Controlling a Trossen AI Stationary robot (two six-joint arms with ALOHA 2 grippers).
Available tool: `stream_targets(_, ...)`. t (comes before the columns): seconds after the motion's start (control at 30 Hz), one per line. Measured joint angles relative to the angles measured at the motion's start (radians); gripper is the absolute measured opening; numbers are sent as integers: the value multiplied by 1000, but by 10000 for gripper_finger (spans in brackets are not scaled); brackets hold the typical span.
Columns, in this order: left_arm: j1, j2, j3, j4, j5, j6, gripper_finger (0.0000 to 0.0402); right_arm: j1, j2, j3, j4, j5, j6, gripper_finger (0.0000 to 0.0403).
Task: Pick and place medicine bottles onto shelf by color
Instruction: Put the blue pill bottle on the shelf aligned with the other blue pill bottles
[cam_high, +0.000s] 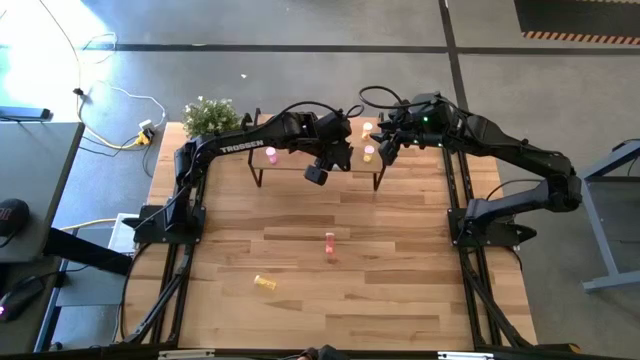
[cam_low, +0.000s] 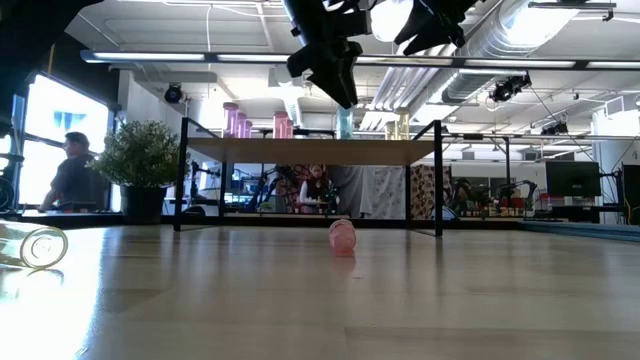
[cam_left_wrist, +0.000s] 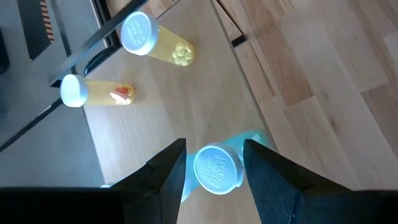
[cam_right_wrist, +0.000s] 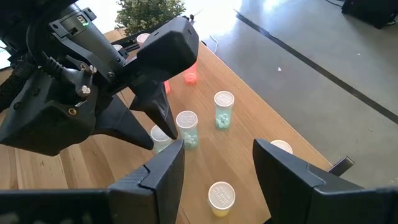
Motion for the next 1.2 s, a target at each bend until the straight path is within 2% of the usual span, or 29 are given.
stream_targets(0.43, -5, 0, 0, 2, -4, -35, 152, 1, 0, 0, 0, -6, 0, 181)
stream_targets(0.97, -28, 0, 0, 9, -86, -52, 152, 1, 0, 0, 0, -8, 0, 181)
stream_targets(1.2, -28, 0, 0, 9, -88, -61, 152, 1, 0, 0, 0, -8, 0, 181)
